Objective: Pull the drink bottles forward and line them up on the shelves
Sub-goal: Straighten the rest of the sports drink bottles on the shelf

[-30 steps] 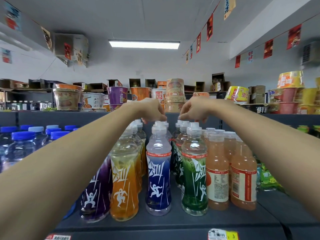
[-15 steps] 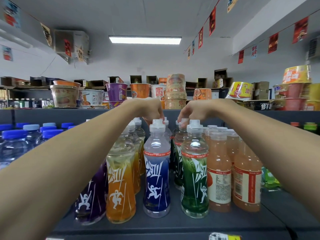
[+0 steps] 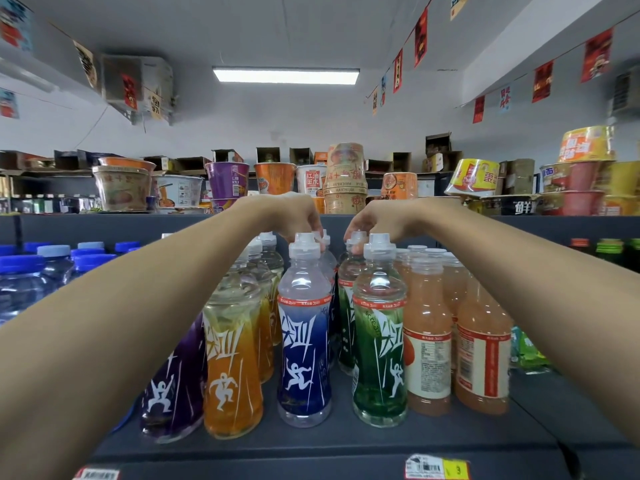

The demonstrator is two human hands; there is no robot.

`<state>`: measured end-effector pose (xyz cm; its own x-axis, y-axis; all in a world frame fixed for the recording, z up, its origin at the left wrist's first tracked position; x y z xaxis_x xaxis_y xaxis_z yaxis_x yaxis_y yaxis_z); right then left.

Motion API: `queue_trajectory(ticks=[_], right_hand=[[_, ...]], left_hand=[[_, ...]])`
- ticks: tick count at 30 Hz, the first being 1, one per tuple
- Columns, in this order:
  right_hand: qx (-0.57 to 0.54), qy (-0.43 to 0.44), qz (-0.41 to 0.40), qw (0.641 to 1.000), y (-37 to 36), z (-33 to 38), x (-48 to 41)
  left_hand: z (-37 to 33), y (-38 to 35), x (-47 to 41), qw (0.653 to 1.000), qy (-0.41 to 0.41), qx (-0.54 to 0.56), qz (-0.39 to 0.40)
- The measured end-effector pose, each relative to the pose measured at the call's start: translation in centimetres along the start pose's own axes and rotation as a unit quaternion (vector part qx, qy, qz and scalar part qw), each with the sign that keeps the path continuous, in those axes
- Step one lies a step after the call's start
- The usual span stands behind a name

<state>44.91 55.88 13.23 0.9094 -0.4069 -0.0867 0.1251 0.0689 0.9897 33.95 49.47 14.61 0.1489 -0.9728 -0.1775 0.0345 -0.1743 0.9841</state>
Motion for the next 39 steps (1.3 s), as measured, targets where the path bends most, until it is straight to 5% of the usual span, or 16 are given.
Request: queue_trajectory(ticks=[24, 27, 33, 39], right_hand=[[-0.047, -0.005, 0.004, 0.999, 0.1, -0.6, 0.4], [-0.077, -0.032, -0.046, 0.995, 1.1, -0.9, 1.3], [-0.119, 0.003, -0.235, 0.965, 3.7, 1.0, 4.7], [-0.124, 0.050, -0.258, 0.957, 1.0, 4.2, 6.5]], left_hand=[[-0.2, 0.2, 0.9, 1.000, -0.008, 0.005, 0.001], [0.0, 0.1, 2.0, 0.996, 0.007, 0.083, 0.018], [-1.7, 3.5, 5.1, 0.985, -0.002, 0.104, -0.135], [-5.0, -0.2, 7.4, 0.997, -0.027, 0.070, -0.027]])
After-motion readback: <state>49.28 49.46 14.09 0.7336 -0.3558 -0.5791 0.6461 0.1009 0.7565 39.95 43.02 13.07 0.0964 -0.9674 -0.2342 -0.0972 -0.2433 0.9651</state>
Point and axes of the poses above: each hand's wrist, its own x-axis away from the middle knuckle, its own y-axis out of the back of the hand, z = x × y, the point moved 10 cm from there along -x, towards the middle knuckle, and after that the axes turned 5 degrees about z, right-handed, at the moved point
